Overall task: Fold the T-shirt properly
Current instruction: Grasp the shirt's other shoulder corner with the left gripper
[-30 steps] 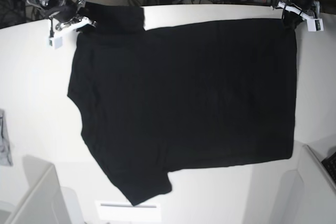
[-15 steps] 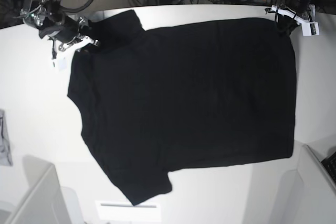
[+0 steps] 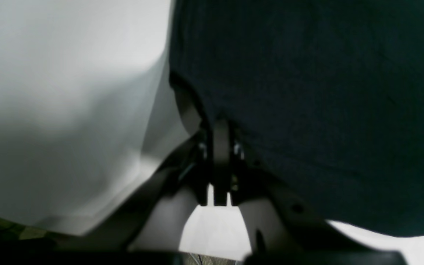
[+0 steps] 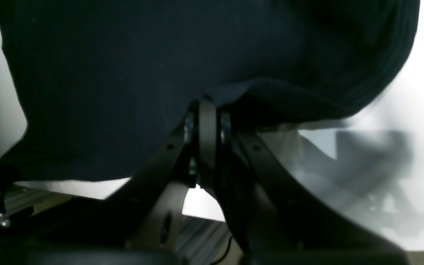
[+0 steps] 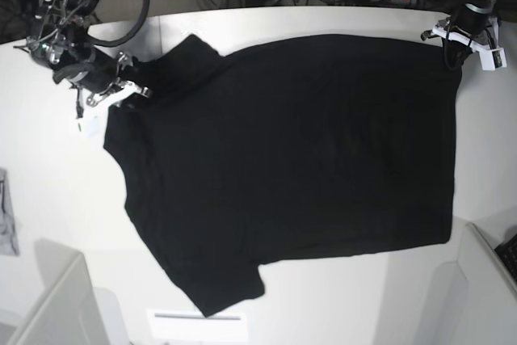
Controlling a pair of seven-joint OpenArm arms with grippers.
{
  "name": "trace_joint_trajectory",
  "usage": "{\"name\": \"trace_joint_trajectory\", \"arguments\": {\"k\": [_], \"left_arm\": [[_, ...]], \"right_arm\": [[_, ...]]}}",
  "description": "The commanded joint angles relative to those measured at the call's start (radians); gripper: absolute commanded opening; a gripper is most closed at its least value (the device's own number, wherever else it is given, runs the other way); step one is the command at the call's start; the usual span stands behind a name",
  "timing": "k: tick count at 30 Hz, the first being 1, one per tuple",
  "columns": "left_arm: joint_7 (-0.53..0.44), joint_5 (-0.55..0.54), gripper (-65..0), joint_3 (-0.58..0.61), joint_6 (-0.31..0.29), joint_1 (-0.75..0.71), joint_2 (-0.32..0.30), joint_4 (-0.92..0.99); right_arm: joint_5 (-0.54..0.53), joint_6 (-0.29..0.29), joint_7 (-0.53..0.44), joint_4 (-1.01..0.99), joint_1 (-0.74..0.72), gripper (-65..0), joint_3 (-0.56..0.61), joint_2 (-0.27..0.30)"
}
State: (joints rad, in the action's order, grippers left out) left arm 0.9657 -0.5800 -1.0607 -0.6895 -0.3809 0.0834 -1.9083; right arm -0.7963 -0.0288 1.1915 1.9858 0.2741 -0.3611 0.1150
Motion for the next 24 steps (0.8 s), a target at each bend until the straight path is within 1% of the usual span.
{"name": "trace_joint_trajectory", "arguments": {"k": [1,3,6,7,14,17,18,22,24], "left_arm": [[-0.015,-0.018,-65.0,-0.008,-0.009,0.004,-0.006,-0.017],[-0.015,-0.018,-65.0,-0.008,-0.009,0.009,-0.006,-0.017],[-0.018,-0.018,-65.0,-0.008,0.047,0.010,-0.006,-0.018],[-0.020,-0.018,-65.0,-0.006,0.058,0.010,-0.006,-0.018],[-0.015,-0.016,-65.0,-0.008,0.067,0.043,-0.006,-0.017],[-0.020,-0.016,-65.0,-0.008,0.103,0.044,-0.006,-0.017],[-0.021,-0.016,-65.0,-0.008,0.106,0.044,-0.006,-0.017],[-0.021,-0.016,-65.0,-0.008,0.107,0.059,-0.006,-0.015],[-0.021,-0.011,-65.0,-0.026,0.109,0.066,-0.004,-0.013]], "right_arm": [[-0.013,0.003,-0.009,0.011,-0.016,-65.0,-0.005,0.010],[-0.013,0.003,-0.009,0.011,-0.028,-65.0,-0.005,0.010],[-0.012,0.003,0.001,0.011,-0.048,-65.0,-0.005,0.010],[-0.012,0.003,0.008,0.011,-0.062,-65.0,-0.005,0.010],[-0.012,0.003,0.023,-0.041,-0.129,-65.0,0.001,0.010],[-0.012,0.003,0.020,-0.069,-0.146,-65.0,0.003,0.009],[-0.012,0.003,0.020,-0.072,-0.152,-65.0,0.003,0.009],[-0.012,0.003,0.020,-0.089,-0.181,-65.0,0.003,0.010],[-0.012,0.003,0.021,-0.104,-0.200,-65.0,0.003,0.010]]}}
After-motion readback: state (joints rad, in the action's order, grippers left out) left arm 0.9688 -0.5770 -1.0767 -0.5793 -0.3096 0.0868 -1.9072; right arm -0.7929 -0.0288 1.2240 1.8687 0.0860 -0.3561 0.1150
